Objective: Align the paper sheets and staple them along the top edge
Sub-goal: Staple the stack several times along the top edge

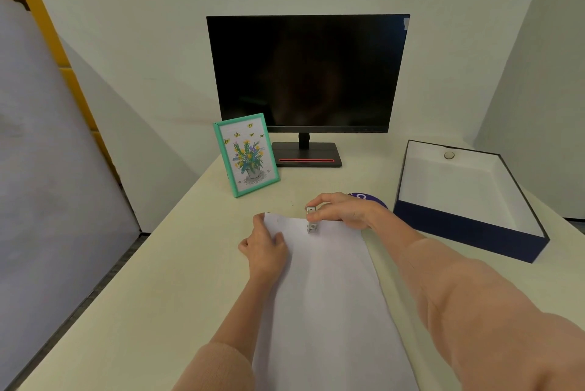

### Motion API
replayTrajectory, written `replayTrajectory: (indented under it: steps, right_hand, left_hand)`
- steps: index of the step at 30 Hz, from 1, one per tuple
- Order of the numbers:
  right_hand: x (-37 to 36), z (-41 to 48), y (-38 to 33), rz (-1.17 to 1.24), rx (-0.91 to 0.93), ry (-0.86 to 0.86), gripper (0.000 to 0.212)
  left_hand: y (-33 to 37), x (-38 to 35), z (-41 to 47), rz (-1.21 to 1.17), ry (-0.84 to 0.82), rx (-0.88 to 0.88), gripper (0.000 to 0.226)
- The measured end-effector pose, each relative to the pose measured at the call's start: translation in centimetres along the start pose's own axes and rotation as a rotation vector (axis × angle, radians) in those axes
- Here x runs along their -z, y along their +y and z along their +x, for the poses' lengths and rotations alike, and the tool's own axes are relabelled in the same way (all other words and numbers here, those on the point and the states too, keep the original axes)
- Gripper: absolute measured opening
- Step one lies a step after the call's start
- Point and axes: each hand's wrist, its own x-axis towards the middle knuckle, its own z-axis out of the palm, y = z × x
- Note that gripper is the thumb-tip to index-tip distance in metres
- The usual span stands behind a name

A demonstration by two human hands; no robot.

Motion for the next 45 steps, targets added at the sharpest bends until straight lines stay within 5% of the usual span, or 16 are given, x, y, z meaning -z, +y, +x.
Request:
replayTrajectory:
  steps: [5, 30, 35, 45]
  right_hand:
    - [-0.4, -0.1, -0.3, -0.006, -0.003, 0.067, 0.058]
    - [0.6, -0.3, 0.0, -0.063, -0.004, -0.051, 0.046]
    - [0.6, -0.1, 0.9, -0.045, 0.024, 0.087, 0.057]
    - [3.5, -1.3, 3.2, 0.010, 0.027, 0.079, 0.051]
  left_hand:
    - [0.0, 0.0, 0.0, -0.010, -0.002, -0.004, 0.042]
    - [-0.1, -0.1, 0.0, -0.028, 0.020, -0.008, 0.042]
    - [0.0, 0.0, -0.1, -0.042, 0.026, -0.005, 0.043]
    - [-0.1, 0.0, -0.1, -0.047, 0.001, 0.000, 0.042]
